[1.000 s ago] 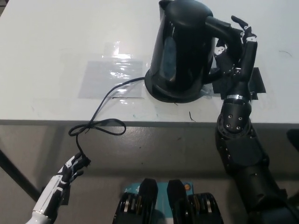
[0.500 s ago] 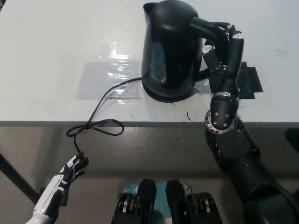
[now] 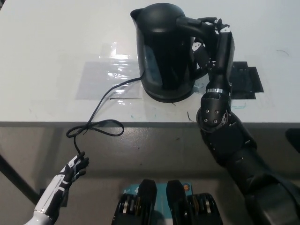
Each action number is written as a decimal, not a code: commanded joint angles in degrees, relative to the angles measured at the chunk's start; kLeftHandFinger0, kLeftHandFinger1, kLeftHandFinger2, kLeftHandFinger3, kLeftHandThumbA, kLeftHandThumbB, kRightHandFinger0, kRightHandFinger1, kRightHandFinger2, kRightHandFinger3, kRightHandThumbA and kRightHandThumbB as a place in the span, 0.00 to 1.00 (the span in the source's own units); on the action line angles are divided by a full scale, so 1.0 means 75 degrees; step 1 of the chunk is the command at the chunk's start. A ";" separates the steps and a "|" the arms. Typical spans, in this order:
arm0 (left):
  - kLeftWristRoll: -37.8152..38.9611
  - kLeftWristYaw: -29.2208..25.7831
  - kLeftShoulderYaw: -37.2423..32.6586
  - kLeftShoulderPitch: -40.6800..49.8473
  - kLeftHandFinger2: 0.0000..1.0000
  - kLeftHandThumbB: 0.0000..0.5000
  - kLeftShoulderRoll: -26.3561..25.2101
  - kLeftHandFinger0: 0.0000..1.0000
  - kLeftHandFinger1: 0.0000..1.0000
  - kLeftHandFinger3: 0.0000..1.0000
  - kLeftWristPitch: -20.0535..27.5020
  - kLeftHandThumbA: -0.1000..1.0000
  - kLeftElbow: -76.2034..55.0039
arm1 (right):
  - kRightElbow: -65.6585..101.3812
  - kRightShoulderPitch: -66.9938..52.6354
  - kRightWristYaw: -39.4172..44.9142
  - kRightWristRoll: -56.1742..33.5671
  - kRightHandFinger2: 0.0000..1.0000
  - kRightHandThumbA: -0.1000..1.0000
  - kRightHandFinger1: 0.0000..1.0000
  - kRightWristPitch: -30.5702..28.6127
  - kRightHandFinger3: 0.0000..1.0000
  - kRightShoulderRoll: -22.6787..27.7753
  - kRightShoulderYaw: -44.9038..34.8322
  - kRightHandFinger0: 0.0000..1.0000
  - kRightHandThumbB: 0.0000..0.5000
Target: A kettle and its base are kept separately on the desk infront of the robot and the robot uses its right hand to lift the kettle by its handle and places it on its base to align it correctly.
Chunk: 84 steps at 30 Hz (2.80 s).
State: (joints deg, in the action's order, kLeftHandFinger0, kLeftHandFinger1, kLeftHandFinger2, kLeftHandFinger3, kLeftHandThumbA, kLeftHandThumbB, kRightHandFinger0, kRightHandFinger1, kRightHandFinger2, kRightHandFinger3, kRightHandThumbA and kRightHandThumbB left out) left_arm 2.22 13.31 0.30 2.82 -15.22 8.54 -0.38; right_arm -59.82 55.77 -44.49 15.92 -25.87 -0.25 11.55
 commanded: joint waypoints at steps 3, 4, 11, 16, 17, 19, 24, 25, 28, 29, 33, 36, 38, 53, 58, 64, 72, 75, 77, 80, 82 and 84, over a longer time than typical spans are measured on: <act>0.0057 0.0101 0.0049 -0.0164 1.00 0.40 -0.0220 1.00 1.00 1.00 0.0251 1.00 -0.0068 | -0.0089 0.0590 0.1162 -0.0192 1.00 0.35 0.76 -0.0142 1.00 0.0025 0.0076 0.63 0.55; 0.0015 0.0085 0.0042 -0.0172 1.00 0.39 -0.0218 1.00 1.00 1.00 0.0289 1.00 -0.0056 | -0.0115 0.0568 0.1868 -0.0416 1.00 0.59 1.00 -0.0117 1.00 0.0076 0.0042 0.98 0.82; 0.0024 0.0093 0.0047 -0.0188 1.00 0.41 -0.0225 1.00 1.00 1.00 0.0394 1.00 -0.0009 | -0.0271 0.0482 0.4416 -0.1393 1.00 0.81 1.00 0.0475 1.00 0.0419 -0.0188 1.00 1.00; 0.0061 0.0082 0.0064 -0.0169 1.00 0.45 -0.0207 1.00 1.00 1.00 0.0305 1.00 -0.0018 | -0.0375 0.0466 0.4994 -0.1712 1.00 0.84 1.00 0.0572 1.00 0.0522 -0.0351 1.00 1.00; 0.0063 0.0086 0.0063 -0.0175 1.00 0.44 -0.0210 1.00 1.00 1.00 0.0340 1.00 0.0002 | -0.0412 0.0472 0.5066 -0.1762 1.00 0.84 1.00 0.0531 1.00 0.0529 -0.0388 1.00 1.00; 0.0047 0.0084 0.0059 -0.0188 1.00 0.43 -0.0211 1.00 1.00 1.00 0.0393 1.00 0.0026 | -0.0413 0.0447 0.5314 -0.1971 1.00 0.81 1.00 0.0493 1.00 0.0553 -0.0514 1.00 1.00; 0.0028 0.0075 0.0068 -0.0214 1.00 0.43 -0.0225 1.00 1.00 1.00 0.0451 1.00 0.0062 | -0.0237 0.0416 0.5684 -0.2216 1.00 0.82 1.00 0.0491 1.00 0.0612 -0.0646 1.00 1.00; 0.0040 0.0088 0.0067 -0.0212 1.00 0.43 -0.0231 1.00 1.00 1.00 0.0456 1.00 0.0069 | -0.0203 0.0398 0.5741 -0.2275 1.00 0.82 1.00 0.0490 1.00 0.0617 -0.0678 1.00 1.00; 0.0056 0.0098 0.0065 -0.0200 1.00 0.44 -0.0233 1.00 1.00 1.00 0.0416 1.00 0.0029 | 0.0187 0.0280 0.6030 -0.2584 1.00 0.80 1.00 0.0571 1.00 0.0667 -0.0832 1.00 1.00; 0.0071 0.0107 0.0065 -0.0196 1.00 0.43 -0.0235 1.00 1.00 1.00 0.0394 1.00 0.0006 | 0.0282 0.0263 0.6180 -0.2772 1.00 0.78 1.00 0.0598 1.00 0.0664 -0.0929 1.00 1.00; 0.0104 0.0118 0.0061 -0.0218 1.00 0.44 -0.0220 1.00 1.00 1.00 0.0364 1.00 0.0012 | 0.1073 0.0075 0.7024 -0.3869 1.00 0.73 1.00 0.1205 1.00 0.0685 -0.1404 1.00 1.00; 0.0049 0.0087 0.0068 -0.0223 1.00 0.46 -0.0229 1.00 1.00 1.00 0.0396 1.00 0.0021 | 0.2552 -0.0279 0.7333 -0.4642 1.00 0.79 1.00 0.1851 1.00 0.0784 -0.1565 1.00 1.00; 0.0079 0.0086 0.0085 -0.0211 1.00 0.47 -0.0228 1.00 1.00 1.00 0.0358 1.00 0.0006 | 0.3532 -0.0522 0.7323 -0.5133 1.00 0.81 1.00 0.2201 1.00 0.0790 -0.1651 1.00 1.00; 0.0078 0.0056 0.0090 -0.0160 1.00 0.46 -0.0189 1.00 1.00 1.00 0.0376 1.00 0.0034 | 0.6642 -0.1217 0.7224 -0.6846 1.00 1.00 1.00 0.3758 1.00 0.1263 -0.2340 1.00 1.00; 0.0075 0.0057 0.0082 -0.0213 1.00 0.46 -0.0179 1.00 1.00 1.00 0.0402 1.00 0.0104 | 0.6874 -0.1269 0.7323 -0.6985 1.00 1.00 1.00 0.3951 1.00 0.1385 -0.2480 1.00 1.00; 0.0056 0.0042 0.0089 -0.0140 1.00 0.48 -0.0183 1.00 1.00 1.00 0.0367 1.00 0.0018 | 0.7923 -0.1733 0.6487 -0.4773 1.00 1.00 1.00 0.3153 1.00 0.1701 -0.2320 1.00 1.00; 0.0075 0.0046 0.0131 -0.0214 1.00 0.52 -0.0223 1.00 1.00 1.00 0.0430 1.00 0.0099 | 1.2676 -0.3680 0.5967 -0.1922 1.00 1.00 1.00 0.2754 1.00 0.1642 -0.2787 1.00 1.00; 0.0005 0.0059 0.0094 -0.0192 1.00 0.53 -0.0244 1.00 1.00 1.00 0.0492 1.00 0.0114 | 1.3555 -0.5047 0.6407 -0.1681 1.00 1.00 1.00 0.1738 1.00 0.1558 -0.2941 1.00 0.98; -0.0024 0.0046 0.0082 -0.0233 1.00 0.52 -0.0231 1.00 1.00 1.00 0.0506 1.00 0.0139 | 1.3547 -0.5728 0.6502 -0.1514 1.00 1.00 1.00 0.1147 1.00 0.1532 -0.3034 1.00 0.91; -0.0036 0.0029 0.0097 -0.0262 1.00 0.53 -0.0238 1.00 1.00 1.00 0.0525 1.00 0.0133 | 1.3248 -0.6960 0.6487 -0.1586 1.00 1.00 1.00 0.0716 1.00 0.1474 -0.3100 1.00 0.93; -0.0041 0.0024 0.0103 -0.0255 1.00 0.53 -0.0243 1.00 1.00 1.00 0.0494 1.00 0.0109 | 1.3084 -0.7340 0.6475 -0.1705 1.00 1.00 1.00 0.0733 1.00 0.1458 -0.3081 1.00 1.00; -0.0044 0.0019 0.0112 -0.0253 1.00 0.52 -0.0247 1.00 1.00 1.00 0.0469 1.00 0.0090 | 1.2781 -0.7932 0.6478 -0.1961 1.00 1.00 1.00 0.0711 1.00 0.1485 -0.3027 1.00 0.98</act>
State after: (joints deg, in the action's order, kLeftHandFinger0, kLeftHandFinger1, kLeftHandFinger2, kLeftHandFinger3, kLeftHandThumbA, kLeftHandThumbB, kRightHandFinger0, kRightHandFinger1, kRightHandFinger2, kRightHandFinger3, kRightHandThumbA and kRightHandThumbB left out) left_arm 2.12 13.30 0.43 2.38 -15.21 8.71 1.05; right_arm 30.35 8.25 3.00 -7.71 -7.26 11.03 -8.82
